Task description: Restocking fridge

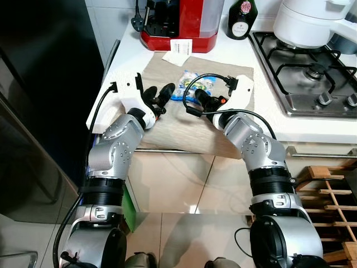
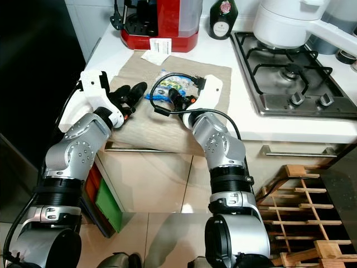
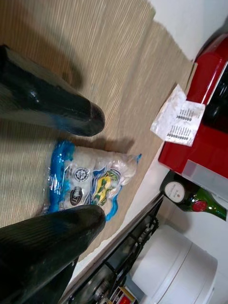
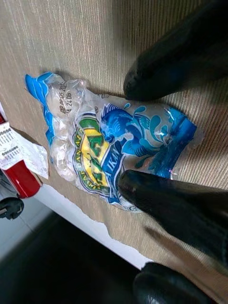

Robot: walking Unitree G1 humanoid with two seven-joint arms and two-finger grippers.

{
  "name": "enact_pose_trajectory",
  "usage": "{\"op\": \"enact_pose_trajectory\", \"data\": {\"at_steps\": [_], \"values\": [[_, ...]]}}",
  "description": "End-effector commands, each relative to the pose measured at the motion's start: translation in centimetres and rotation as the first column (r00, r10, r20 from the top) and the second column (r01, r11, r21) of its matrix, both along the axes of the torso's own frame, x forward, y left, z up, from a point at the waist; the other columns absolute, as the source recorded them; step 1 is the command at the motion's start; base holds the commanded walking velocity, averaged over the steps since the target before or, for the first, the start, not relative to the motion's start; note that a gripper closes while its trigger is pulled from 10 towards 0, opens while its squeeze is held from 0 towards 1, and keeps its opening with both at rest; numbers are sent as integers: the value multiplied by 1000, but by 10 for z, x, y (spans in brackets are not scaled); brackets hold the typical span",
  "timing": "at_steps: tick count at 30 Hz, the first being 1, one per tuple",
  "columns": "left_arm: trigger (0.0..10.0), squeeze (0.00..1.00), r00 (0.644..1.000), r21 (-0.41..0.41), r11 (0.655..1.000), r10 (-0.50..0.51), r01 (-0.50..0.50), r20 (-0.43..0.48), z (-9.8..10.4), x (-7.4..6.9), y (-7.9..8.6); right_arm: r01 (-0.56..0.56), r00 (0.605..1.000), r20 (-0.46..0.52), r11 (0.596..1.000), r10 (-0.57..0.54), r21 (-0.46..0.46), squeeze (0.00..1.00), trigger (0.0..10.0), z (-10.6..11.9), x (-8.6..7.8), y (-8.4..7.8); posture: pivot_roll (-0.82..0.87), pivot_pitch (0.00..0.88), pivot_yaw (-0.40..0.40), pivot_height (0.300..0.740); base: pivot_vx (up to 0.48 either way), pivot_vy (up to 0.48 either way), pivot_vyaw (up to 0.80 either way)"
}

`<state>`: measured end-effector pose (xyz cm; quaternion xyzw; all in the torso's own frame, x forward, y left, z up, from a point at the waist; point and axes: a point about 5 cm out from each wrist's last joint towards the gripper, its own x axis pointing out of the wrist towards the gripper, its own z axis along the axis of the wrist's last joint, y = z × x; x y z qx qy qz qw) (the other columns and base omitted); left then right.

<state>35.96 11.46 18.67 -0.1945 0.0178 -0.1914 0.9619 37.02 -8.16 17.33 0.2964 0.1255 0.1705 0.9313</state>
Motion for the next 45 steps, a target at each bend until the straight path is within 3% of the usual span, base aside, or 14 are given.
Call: {"op": "enact_pose_trajectory", "data": {"at_steps": [1,9,16,23,26,27,28,29,30,32,33,34,40,45], "values": [[10000,0,1000,-2,1000,-2,2,-8,2,1,-2,-41,994,-100,999,43,24,392,0,-19,-6,7,-87,80,2,740,0,0,0],[10000,0,1000,-4,1000,0,0,-8,1,1,-2,-70,997,2,987,71,144,392,0,5,-6,15,-84,78,3,740,0,0,0],[10000,0,1000,-4,1000,0,0,-8,1,1,-2,-70,997,2,987,71,144,392,0,5,-6,15,-84,78,3,740,0,0,0],[10000,0,1000,-6,1000,-6,6,-13,0,2,-2,-63,985,172,982,32,178,400,0,47,-5,5,-91,63,3,740,0,0,0],[10000,0,1000,-16,1000,-13,12,-15,0,1,-3,-48,978,205,991,22,122,325,0,48,-5,5,-90,65,2,740,0,0,0],[10000,0,1000,-14,1000,-12,11,-15,0,1,-3,-7,972,234,999,-5,48,43,0,49,-4,3,-90,65,2,740,0,0,0],[10000,0,1000,-13,1000,-12,11,-16,0,1,-2,41,962,270,998,-27,-44,43,0,49,-3,0,-90,68,4,740,0,0,0],[10000,0,1000,-13,1000,-12,11,-16,0,1,-2,41,962,270,998,-27,-44,43,0,49,-3,0,-90,68,4,740,0,0,0],[10000,0,1000,16,1000,-2,2,1,2,2,0,153,926,373,961,-58,-230,0,10000,51,-2,-7,-91,71,6,740,0,0,0],[10000,0,1000,44,999,9,-10,22,4,2,2,216,898,434,927,-66,-306,0,10000,54,-4,-11,-93,76,9,740,0,0,0],[10000,863,998,62,997,33,-36,45,7,4,6,252,882,465,908,-72,-336,0,10000,55,-6,-13,-93,76,9,740,0,0,0],[10000,1000,994,107,992,57,-67,94,14,6,10,295,863,497,885,-85,-361,1000,10000,56,-8,-16,-96,79,13,740,0,0,0],[10000,1000,959,247,958,75,-145,273,42,9,14,419,810,574,803,-121,-423,1000,10000,48,-20,-26,-100,84,17,740,0,0,0],[10000,1000,977,224,971,31,-79,209,35,13,10,490,787,588,769,-187,-411,1000,10000,34,-35,-35,-115,90,24,740,0,0,0]]}}
